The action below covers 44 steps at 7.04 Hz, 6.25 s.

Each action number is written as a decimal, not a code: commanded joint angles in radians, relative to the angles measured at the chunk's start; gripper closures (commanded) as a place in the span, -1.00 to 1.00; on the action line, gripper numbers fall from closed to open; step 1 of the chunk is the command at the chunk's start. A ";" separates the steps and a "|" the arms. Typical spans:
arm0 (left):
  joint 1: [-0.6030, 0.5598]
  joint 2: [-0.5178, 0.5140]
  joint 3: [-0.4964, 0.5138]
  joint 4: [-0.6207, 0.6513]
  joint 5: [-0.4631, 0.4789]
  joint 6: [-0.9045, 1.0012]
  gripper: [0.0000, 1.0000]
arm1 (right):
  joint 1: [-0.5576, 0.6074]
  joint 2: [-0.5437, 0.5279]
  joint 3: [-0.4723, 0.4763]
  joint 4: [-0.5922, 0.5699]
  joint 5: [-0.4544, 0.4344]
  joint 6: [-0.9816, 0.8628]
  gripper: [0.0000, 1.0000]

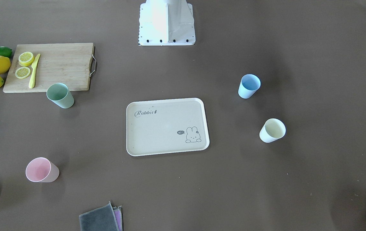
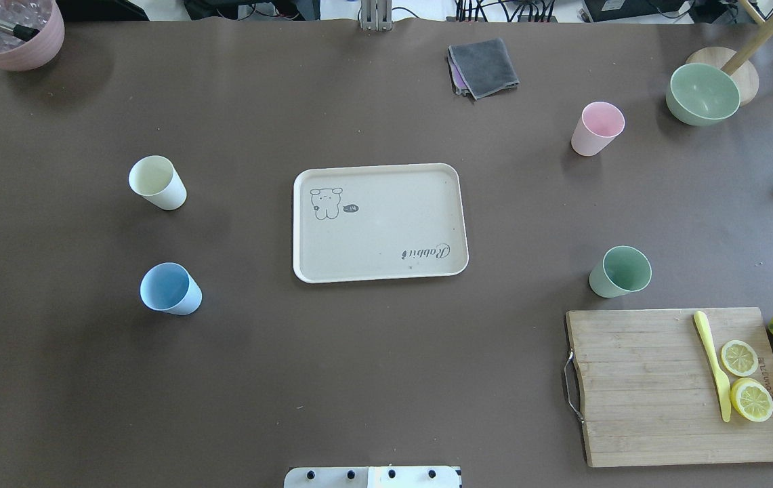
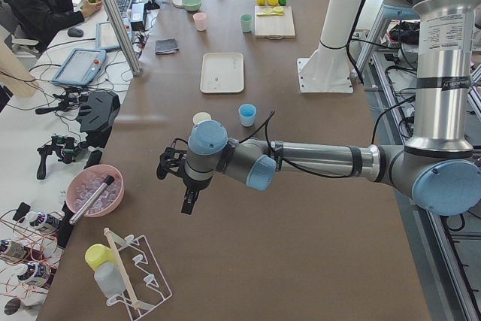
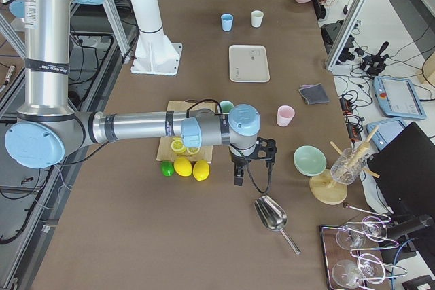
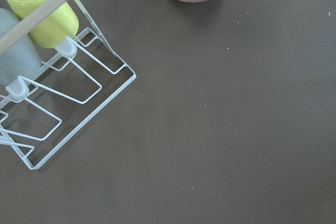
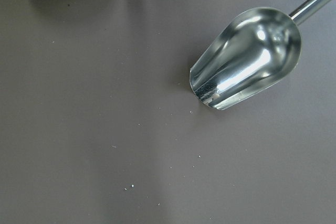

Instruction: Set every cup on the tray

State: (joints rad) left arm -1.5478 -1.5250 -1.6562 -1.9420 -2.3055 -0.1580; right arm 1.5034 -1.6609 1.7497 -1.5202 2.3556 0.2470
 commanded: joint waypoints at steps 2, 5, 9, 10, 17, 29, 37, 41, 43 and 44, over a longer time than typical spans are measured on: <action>0.000 -0.001 0.007 0.000 -0.003 0.000 -0.95 | 0.000 0.000 0.002 0.000 0.001 0.000 -1.00; 0.000 -0.001 0.007 0.000 -0.003 0.000 -0.95 | 0.000 0.003 0.001 0.000 0.004 0.000 -1.00; 0.021 -0.004 0.000 -0.006 -0.005 0.000 -0.95 | 0.000 0.004 0.001 0.002 0.004 -0.006 -1.00; 0.037 -0.012 -0.011 -0.006 -0.006 0.000 -0.95 | 0.000 0.009 0.019 0.002 0.008 -0.002 -1.00; 0.256 -0.095 -0.060 -0.196 -0.014 -0.302 -0.95 | -0.113 0.064 0.050 0.190 0.016 0.127 -1.00; 0.469 -0.083 -0.157 -0.225 0.150 -0.718 -0.95 | -0.672 0.087 0.142 0.402 -0.237 0.727 -1.00; 0.472 -0.070 -0.158 -0.230 0.137 -0.712 -0.95 | -0.729 0.015 0.122 0.474 -0.282 0.746 1.00; 0.471 -0.066 -0.181 -0.227 0.135 -0.712 -0.95 | -0.644 0.056 0.158 0.466 -0.140 0.747 1.00; 0.501 -0.069 -0.183 -0.227 0.144 -0.722 -0.94 | -0.551 0.119 0.163 0.463 -0.010 0.752 1.00; 0.540 -0.072 -0.192 -0.227 0.147 -0.764 -0.95 | -0.557 0.168 0.156 0.444 -0.018 0.796 1.00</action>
State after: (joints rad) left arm -1.0452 -1.5942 -1.8401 -2.1692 -2.1627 -0.8884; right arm 0.9354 -1.5441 1.9099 -1.0608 2.3227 1.0079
